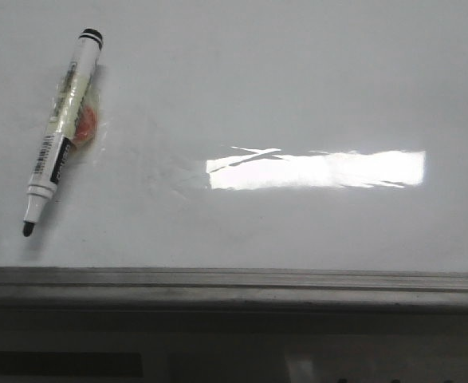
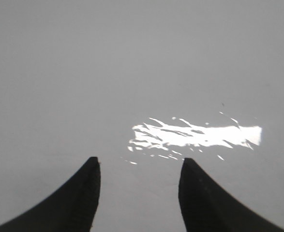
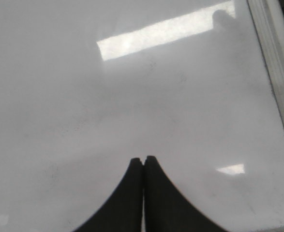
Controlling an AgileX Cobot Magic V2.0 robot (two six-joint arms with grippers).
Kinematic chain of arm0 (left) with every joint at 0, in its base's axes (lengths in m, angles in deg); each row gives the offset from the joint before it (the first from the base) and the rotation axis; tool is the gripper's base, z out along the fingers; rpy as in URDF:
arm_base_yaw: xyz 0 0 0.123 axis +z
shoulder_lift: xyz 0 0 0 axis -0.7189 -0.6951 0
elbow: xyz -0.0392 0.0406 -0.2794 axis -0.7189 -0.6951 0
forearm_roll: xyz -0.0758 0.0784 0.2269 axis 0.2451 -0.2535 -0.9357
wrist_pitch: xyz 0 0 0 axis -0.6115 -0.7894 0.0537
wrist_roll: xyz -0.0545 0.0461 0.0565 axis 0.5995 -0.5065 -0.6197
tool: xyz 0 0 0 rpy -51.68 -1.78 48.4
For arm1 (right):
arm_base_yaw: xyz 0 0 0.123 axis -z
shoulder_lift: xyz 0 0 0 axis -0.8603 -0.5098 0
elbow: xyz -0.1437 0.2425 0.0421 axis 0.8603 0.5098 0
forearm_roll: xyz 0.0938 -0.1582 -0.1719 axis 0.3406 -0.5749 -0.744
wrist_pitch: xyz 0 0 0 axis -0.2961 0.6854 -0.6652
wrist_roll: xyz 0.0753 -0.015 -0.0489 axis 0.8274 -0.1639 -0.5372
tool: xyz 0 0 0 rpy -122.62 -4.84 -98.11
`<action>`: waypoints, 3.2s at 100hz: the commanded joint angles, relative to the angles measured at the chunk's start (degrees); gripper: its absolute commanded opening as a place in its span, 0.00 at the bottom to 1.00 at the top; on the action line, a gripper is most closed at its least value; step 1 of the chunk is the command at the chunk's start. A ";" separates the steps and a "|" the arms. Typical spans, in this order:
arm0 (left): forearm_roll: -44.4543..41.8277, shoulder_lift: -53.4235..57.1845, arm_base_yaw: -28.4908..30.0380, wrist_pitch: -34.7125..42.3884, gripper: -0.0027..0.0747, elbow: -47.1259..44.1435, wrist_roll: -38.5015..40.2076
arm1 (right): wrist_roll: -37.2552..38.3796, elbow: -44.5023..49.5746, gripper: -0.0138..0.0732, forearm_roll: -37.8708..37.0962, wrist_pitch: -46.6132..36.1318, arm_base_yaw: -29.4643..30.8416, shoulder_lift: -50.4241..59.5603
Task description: Write number 6 on whiteboard
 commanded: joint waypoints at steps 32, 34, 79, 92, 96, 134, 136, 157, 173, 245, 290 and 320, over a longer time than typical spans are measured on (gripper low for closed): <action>-0.31 -17.98 -27.67 12.35 0.48 2.13 -0.10 | 0.04 -1.97 0.09 0.22 -3.54 0.31 -0.97; -0.31 -19.04 -29.17 12.63 0.48 2.27 -0.10 | 0.04 -1.97 0.09 0.22 -3.54 0.31 -0.97; 5.50 -38.57 -39.92 21.64 0.48 4.66 0.01 | 0.04 -1.97 0.09 0.22 -3.54 0.31 -0.97; 5.64 -42.66 -39.92 21.80 0.48 6.61 0.01 | 0.04 -1.97 0.09 0.22 -3.54 0.31 -0.97; 5.64 -43.66 -39.92 21.80 0.48 7.16 0.01 | 0.04 -1.97 0.09 0.22 -3.54 0.31 -0.97; 9.04 -48.64 -39.92 20.42 0.03 7.78 0.01 | 0.04 -1.97 0.09 0.22 -3.08 -0.57 -0.97; 9.04 -48.64 -39.92 20.42 0.01 7.78 0.01 | 0.04 -1.97 0.09 0.22 -3.08 -0.98 -0.97; 8.93 -47.93 -39.92 20.20 0.01 7.78 0.01 | -1.60 -3.16 0.09 -0.08 -1.60 -9.04 -1.41; 4.21 -44.32 -39.92 20.20 0.01 7.78 0.01 | -10.10 -6.00 0.09 2.78 -1.91 -17.54 -5.27; -17.10 -41.89 -53.09 22.33 0.01 7.78 0.01 | -22.54 -22.72 0.57 14.58 -15.62 -59.48 -38.00; -16.98 -43.39 -55.56 22.02 0.01 7.78 0.26 | -22.54 -27.47 0.36 15.98 -17.51 -62.65 -45.53; -13.85 -43.39 -55.56 22.02 0.07 7.78 0.26 | -22.41 -27.47 0.09 16.02 -17.14 -62.65 -45.53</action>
